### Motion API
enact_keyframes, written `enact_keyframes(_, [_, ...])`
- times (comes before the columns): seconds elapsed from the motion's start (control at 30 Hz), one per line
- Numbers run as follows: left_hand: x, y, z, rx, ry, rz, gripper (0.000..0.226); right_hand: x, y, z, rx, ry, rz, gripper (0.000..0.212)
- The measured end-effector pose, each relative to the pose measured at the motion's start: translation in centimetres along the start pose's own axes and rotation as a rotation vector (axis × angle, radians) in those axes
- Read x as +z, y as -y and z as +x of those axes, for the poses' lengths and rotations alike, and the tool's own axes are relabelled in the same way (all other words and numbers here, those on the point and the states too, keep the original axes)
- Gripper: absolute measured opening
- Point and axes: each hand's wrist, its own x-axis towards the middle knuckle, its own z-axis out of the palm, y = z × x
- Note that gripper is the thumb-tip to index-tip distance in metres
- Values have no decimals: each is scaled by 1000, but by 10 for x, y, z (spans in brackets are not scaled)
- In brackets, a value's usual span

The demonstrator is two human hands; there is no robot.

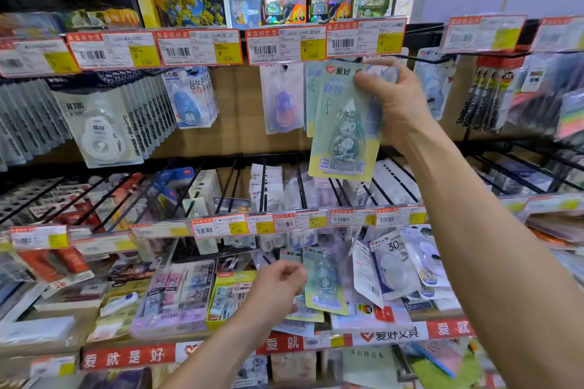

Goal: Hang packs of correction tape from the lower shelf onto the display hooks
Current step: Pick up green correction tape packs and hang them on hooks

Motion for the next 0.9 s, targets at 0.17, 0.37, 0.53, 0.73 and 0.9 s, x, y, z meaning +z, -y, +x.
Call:
enact_keyframes(0.17, [3, 12, 7, -46, -13, 75, 19, 6, 6, 14, -13, 5, 73, 14])
enact_keyframes(0.37, [10, 28, 22, -111, -11, 148, 12, -2, 4, 24, 26, 55, 46, 14])
enact_keyframes(0.53, [20, 41, 35, -101, 4, 253, 16, -9, -3, 36, -21, 12, -181, 38])
enact_keyframes(0.73, [25, 54, 46, -98, 9, 333, 43, -7, -16, 59, -144, -120, -499, 42])
enact_keyframes(0.9, [25, 62, 50, -119, 12, 356, 45, -1, -31, 82, -127, -200, -586, 44])
